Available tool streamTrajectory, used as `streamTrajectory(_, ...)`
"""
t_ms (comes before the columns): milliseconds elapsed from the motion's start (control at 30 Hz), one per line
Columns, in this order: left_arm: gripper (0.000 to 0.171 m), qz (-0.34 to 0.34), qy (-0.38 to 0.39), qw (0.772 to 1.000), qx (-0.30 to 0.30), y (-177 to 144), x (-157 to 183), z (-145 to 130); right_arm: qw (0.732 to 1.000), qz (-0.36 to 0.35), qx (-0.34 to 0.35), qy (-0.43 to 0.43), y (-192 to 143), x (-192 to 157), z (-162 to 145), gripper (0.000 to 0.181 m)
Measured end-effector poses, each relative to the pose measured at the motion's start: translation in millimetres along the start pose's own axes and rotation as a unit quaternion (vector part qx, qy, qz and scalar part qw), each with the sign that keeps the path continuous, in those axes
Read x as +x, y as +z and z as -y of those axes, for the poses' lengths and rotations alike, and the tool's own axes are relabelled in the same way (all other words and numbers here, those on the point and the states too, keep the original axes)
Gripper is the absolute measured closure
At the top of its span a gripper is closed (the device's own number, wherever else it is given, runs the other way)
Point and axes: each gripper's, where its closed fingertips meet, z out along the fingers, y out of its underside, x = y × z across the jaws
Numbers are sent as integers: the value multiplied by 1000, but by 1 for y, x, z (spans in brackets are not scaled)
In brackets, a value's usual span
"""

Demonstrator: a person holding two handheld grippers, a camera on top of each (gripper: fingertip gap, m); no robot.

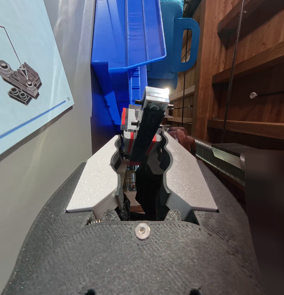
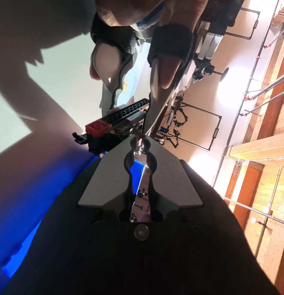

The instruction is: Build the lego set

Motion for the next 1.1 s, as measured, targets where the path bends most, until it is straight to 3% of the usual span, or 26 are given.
streamTrajectory(333, 122, -26, -45, 998, 21, -2, 4, 6, 997, -24, 20, 69, 8, 13, -3, 172)
streamTrajectory(1100, 122, -36, -63, 997, 34, -5, 3, 10, 978, 37, 97, 181, 6, 20, 2, 160)
